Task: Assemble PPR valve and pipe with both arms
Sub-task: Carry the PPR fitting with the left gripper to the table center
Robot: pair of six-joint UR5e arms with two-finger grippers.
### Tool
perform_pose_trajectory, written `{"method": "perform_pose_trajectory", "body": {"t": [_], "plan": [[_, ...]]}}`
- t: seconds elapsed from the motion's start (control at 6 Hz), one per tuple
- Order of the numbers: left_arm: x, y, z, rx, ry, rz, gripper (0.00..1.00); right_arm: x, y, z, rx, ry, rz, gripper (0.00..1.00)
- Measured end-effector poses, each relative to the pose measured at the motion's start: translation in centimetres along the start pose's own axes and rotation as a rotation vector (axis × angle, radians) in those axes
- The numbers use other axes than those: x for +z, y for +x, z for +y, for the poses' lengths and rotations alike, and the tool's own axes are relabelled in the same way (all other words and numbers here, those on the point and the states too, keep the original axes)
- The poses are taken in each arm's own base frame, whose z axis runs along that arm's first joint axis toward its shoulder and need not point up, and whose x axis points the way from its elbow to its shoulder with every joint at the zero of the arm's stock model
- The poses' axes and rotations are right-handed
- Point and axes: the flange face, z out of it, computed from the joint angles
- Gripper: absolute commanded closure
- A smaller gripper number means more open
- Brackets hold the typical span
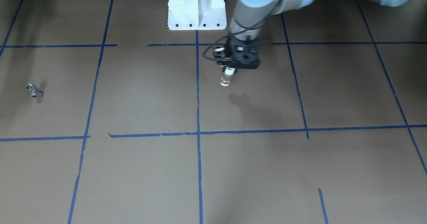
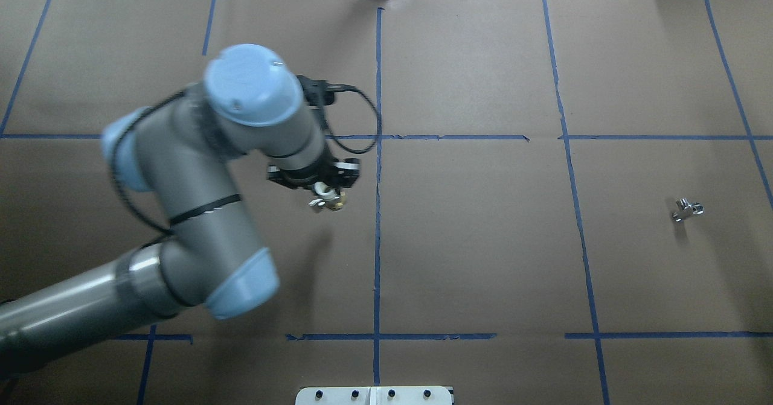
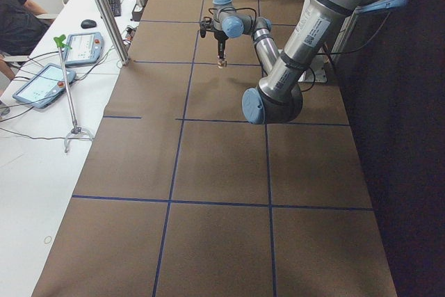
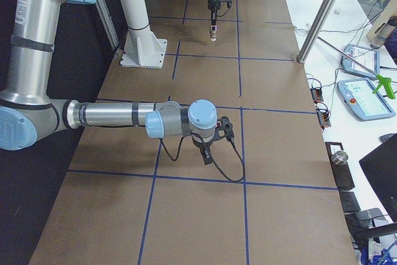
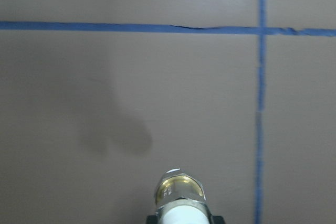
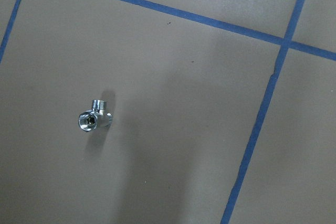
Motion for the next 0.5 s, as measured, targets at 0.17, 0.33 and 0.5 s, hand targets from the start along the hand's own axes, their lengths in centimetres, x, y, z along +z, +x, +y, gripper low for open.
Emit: {"method": "perform_pose_trajectory", "body": {"t": [0.17,0.33,0.5], "plan": [[1.3,4.7,-0.7,-0.017,0.006,-0.023,1.00,0.0,0.0,0.0,-0.001,0.001,-0.001,0.00],[2.2,6.8,-0.7,-0.021,0.004,-0.041,1.00,0.0,-0.1,0.0,-0.001,0.002,-0.001,0.00],[3.3,7.6,0.0,-0.015,0.002,-0.057,1.00,0.0,-0.1,0.0,-0.001,0.002,-0.002,0.00]]}}
